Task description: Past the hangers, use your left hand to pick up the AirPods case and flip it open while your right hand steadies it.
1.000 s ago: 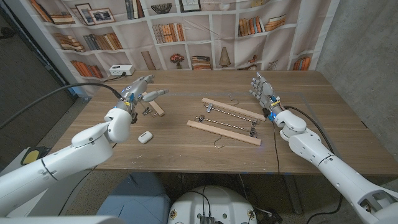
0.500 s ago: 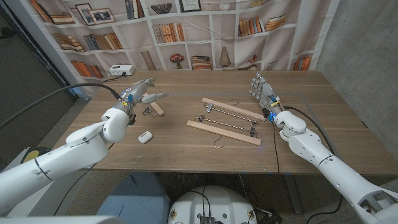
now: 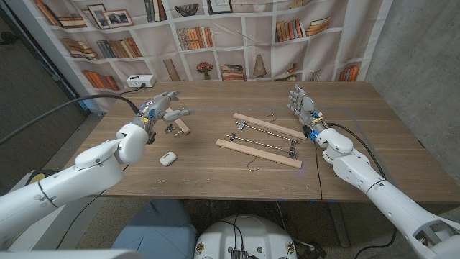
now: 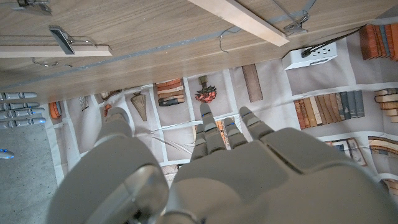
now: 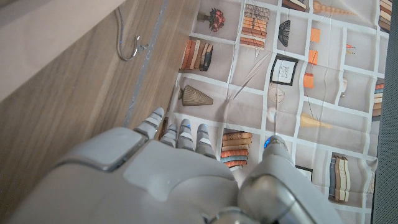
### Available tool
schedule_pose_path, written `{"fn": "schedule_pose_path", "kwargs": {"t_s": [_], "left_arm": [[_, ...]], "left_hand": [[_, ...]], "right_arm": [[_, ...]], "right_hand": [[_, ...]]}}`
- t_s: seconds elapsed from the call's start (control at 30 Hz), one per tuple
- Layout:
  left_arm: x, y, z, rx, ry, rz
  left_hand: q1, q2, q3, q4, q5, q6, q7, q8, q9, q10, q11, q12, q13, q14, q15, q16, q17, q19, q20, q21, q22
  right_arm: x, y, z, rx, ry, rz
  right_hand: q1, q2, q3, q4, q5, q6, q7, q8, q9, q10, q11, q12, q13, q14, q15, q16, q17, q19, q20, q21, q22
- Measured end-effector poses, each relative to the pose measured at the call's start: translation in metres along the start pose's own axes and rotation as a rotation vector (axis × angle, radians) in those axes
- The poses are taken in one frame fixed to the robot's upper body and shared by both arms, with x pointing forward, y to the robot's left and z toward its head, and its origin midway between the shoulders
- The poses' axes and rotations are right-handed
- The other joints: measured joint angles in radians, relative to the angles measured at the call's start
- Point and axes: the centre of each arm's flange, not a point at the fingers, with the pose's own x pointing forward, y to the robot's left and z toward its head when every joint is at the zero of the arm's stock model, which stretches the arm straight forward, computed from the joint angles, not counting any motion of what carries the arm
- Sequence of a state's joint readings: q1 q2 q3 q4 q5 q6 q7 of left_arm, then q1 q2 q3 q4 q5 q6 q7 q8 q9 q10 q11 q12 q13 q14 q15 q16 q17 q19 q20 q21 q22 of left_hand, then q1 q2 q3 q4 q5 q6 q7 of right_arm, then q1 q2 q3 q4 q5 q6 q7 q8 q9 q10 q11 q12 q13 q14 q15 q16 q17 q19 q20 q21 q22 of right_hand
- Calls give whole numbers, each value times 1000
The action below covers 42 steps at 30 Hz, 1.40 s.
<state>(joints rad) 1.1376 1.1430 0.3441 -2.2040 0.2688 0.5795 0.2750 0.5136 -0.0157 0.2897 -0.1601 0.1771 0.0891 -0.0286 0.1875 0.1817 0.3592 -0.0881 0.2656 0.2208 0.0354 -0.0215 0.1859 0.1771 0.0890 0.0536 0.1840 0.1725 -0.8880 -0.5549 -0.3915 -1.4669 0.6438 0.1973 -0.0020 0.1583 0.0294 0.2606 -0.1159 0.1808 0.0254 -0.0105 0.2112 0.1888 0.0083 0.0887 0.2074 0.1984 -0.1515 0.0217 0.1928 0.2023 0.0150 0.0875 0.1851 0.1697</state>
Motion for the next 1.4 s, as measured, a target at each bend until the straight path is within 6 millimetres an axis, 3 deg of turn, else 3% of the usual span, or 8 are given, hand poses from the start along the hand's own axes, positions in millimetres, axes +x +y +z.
{"fn": "schedule_pose_path", "kwargs": {"t_s": [0.27, 0.6, 0.83, 0.97, 1.27, 1.4], "left_arm": [[0, 1, 3, 45, -9, -8], [-3, 1, 11, 106, -23, -8], [-5, 3, 15, 143, -36, -5], [-7, 2, 17, 162, -45, -4], [-12, 0, 21, 187, -60, 0], [-15, 2, 22, 198, -65, 7]], "left_hand": [[8, -8, 0, 0, 5, -10, -22, 0, 0, 5, -5, -1, 0, -11, 0, 0, 0, -11, 0, 0, 0], [13, -13, 0, 0, 5, -11, -22, 0, 0, 12, -12, -1, 5, -11, 0, 0, 0, -11, 0, 0, 0], [9, -23, -6, 6, 5, 26, -97, 6, 0, 38, -37, -1, 5, -7, -4, 0, 0, -16, 5, 0, 0], [5, -32, -14, 6, 12, 56, -127, 17, 0, 57, -37, -1, 5, -1, -9, 8, 0, -16, 5, 0, 0], [10, -44, -18, 10, 17, 2, -82, -3, 0, 129, -23, 12, 0, 22, -11, 15, 0, -16, 5, 0, 0], [47, -9, 7, 3, 19, -18, -68, -3, 0, 157, -24, 12, -3, 25, -11, 15, 0, -16, 5, 0, 0]], "right_arm": [[0, 0, 0, -1, -1, 0], [-4, -4, -1, 11, -3, -8], [-6, -5, -3, 20, -5, -11], [-7, -4, -3, 22, -8, -11], [-9, -6, -3, 27, -7, -12], [-9, -7, -4, 29, -5, -12]], "right_hand": [[0, 0, 0, 0, 0, 0, 0, 0, 0, 0, 0, 0, 0, 0, 0, 0, 0, -4, 4, 0, 0], [0, 0, 3, -3, 0, 0, 0, 0, 0, 0, 0, 0, 0, -5, -5, 0, 0, -5, 5, 0, 0], [4, 4, 3, -3, 0, 0, 0, 0, 0, 0, 0, 0, 0, -5, -5, 0, 0, -5, 5, 0, 0], [4, 4, 6, -6, 0, 4, -4, -4, 0, 2, -13, 0, 0, -5, -5, 0, -2, -9, 2, 0, 0], [8, 8, 6, -6, 0, 3, -4, -4, 0, -1, -10, 0, 0, -5, -5, 0, -2, -9, 2, 0, 0], [8, 8, 6, -6, 0, 3, -4, -4, 0, -2, -9, 0, 0, -5, -5, 0, -2, -9, 2, 0, 0]]}}
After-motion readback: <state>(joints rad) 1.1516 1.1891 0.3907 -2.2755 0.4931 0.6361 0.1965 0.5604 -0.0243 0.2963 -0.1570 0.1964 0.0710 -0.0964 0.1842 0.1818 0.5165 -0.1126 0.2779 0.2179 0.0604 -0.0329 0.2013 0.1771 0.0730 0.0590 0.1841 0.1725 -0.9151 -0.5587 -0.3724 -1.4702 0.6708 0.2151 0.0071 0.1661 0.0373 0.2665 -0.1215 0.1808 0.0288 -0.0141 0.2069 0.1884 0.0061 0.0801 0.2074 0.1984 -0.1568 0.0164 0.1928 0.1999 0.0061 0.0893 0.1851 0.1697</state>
